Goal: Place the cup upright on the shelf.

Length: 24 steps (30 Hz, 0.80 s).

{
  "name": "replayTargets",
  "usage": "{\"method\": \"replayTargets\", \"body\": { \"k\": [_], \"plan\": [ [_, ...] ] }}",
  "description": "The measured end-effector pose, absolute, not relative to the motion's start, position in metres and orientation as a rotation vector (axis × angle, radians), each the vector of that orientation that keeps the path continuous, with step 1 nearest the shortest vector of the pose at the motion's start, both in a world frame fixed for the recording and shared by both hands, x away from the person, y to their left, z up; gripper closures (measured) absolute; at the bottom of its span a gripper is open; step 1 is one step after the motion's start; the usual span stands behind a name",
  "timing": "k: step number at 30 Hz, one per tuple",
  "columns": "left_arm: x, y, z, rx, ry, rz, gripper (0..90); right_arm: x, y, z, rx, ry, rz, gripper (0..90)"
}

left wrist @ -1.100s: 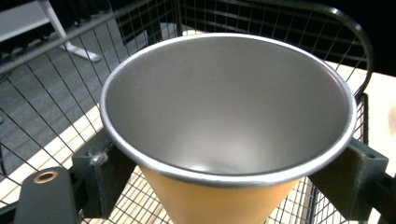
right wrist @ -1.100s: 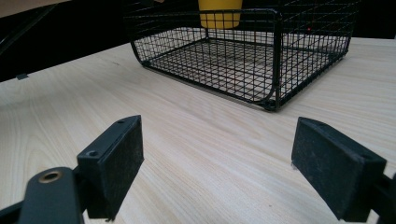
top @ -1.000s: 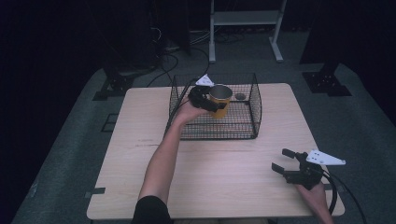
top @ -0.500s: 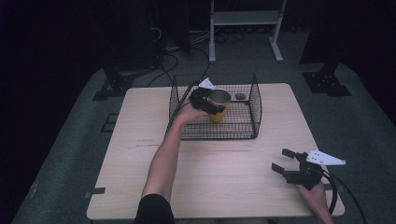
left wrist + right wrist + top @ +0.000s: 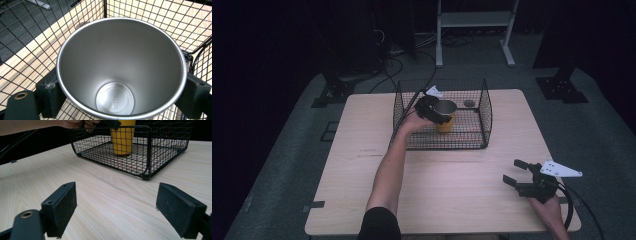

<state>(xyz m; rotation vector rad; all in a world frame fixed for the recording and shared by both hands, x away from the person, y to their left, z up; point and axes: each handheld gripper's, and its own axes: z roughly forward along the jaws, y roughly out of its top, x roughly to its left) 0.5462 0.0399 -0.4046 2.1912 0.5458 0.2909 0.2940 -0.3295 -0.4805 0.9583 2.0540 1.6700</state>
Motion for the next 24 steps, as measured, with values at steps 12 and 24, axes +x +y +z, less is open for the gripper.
{"method": "replayTargets", "body": {
  "k": [12, 24],
  "plan": [
    [0.5449, 0.0400, -0.4044, 2.202, 0.531, 0.292, 11.3, 0.2939, -0.3295, -0.4805, 0.958, 2.054, 1.671, 15.7],
    [0.5442, 0.0412, -0.4003, 2.175, 0.537, 0.306, 4.1, 0.2938, -0.3294, -0.4805, 0.957, 2.056, 1.673, 15.7]
  ]
}}
